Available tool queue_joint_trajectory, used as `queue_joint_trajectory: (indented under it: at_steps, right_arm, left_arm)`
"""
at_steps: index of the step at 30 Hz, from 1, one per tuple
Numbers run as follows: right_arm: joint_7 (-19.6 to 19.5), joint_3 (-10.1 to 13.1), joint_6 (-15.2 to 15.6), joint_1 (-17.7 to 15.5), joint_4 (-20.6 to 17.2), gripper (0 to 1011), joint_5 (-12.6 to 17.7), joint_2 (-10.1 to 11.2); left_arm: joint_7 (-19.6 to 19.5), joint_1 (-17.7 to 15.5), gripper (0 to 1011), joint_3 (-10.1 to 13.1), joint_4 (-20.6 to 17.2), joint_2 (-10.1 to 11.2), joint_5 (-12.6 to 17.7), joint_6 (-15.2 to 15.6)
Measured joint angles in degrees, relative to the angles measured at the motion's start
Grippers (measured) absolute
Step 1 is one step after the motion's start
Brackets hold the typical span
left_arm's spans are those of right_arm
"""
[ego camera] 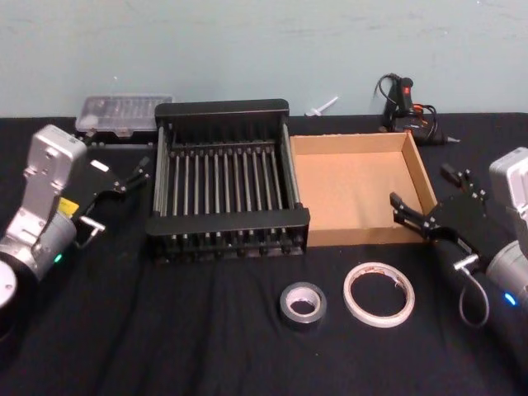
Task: Pick up the white tape and place it into the black box , Pick up the silver tape and place it into the brown box.
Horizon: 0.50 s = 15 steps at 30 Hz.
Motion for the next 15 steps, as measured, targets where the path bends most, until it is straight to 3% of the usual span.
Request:
queue_joint_trajectory:
  at_steps: [8,15]
  right_arm:
    - [0.8,1.4,5.1,-4.8,-5.4,1002,1.5,0.9]
    - [0.8,2.0,9.1,-7.2,-7.3,1002,2.2,0.9]
  left_arm:
    - [0.0,0.0,1002,0.0,0.0,0.0,0.0,0.0]
    - [0.0,0.0,1001,0.0,0.0,0.0,0.0,0.0]
